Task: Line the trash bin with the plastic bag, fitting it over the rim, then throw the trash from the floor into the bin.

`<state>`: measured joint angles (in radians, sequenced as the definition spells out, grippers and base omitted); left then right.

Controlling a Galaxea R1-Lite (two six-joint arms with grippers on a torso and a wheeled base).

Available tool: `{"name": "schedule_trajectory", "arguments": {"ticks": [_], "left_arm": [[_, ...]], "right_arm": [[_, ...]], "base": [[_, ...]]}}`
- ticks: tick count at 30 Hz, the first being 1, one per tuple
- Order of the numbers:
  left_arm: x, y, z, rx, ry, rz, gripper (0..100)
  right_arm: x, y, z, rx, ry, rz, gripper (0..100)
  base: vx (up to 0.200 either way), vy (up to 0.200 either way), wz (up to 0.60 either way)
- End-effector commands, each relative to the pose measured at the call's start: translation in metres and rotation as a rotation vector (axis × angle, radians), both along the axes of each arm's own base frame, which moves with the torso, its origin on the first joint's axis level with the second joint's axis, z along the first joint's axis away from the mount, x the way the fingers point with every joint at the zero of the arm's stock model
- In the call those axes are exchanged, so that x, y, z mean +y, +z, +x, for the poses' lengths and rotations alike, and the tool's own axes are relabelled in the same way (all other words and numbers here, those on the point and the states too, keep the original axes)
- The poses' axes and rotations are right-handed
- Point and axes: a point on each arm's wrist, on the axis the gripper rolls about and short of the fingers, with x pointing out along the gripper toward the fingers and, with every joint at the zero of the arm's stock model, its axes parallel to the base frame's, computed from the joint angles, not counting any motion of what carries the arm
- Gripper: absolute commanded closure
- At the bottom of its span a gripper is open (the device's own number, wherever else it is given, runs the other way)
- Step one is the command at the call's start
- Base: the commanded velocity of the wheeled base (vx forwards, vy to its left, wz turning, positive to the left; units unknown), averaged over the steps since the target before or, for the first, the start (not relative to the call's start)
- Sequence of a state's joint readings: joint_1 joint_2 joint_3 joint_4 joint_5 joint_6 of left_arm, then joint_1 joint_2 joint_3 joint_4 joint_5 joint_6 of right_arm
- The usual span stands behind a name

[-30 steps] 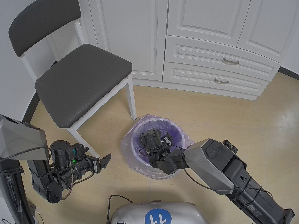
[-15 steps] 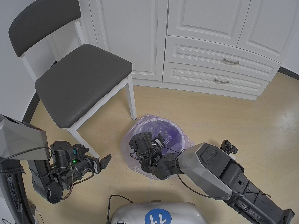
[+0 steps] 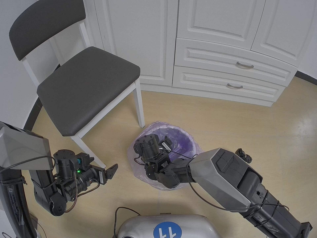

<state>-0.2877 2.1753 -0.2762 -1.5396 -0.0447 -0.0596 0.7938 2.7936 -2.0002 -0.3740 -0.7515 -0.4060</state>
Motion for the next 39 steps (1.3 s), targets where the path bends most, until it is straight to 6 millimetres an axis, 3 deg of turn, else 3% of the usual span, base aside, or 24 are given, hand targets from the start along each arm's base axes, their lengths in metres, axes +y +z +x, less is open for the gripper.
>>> {"name": "schedule_trajectory", "arguments": {"ticks": [1, 5, 11, 27, 31, 39], "left_arm": [[0.000, 0.000, 0.000, -0.001, 0.000, 0.000, 0], [0.000, 0.000, 0.000, 0.001, 0.001, 0.000, 0], [0.000, 0.000, 0.000, 0.001, 0.001, 0.000, 0], [0.001, 0.001, 0.000, -0.002, 0.003, -0.001, 0], [0.001, 0.001, 0.000, -0.005, 0.003, -0.002, 0], [0.000, 0.000, -0.001, 0.001, 0.001, 0.000, 0]], "right_arm": [[0.000, 0.013, 0.000, -0.017, -0.001, 0.016, 0], [-0.001, 0.023, 0.000, -0.022, -0.016, 0.006, 0], [-0.017, 0.018, 0.011, -0.028, -0.117, -0.088, 0], [-0.004, 0.046, -0.003, -0.046, -0.085, 0.009, 0], [-0.005, 0.053, -0.013, 0.067, -0.042, 0.054, 0], [-0.028, 0.070, -0.003, 0.201, -0.009, 0.219, 0]], "base": [[0.000, 0.000, 0.00], [0.000, 0.000, 0.00], [0.000, 0.000, 0.00], [0.000, 0.000, 0.00], [0.000, 0.000, 0.00], [0.000, 0.000, 0.00]]}}
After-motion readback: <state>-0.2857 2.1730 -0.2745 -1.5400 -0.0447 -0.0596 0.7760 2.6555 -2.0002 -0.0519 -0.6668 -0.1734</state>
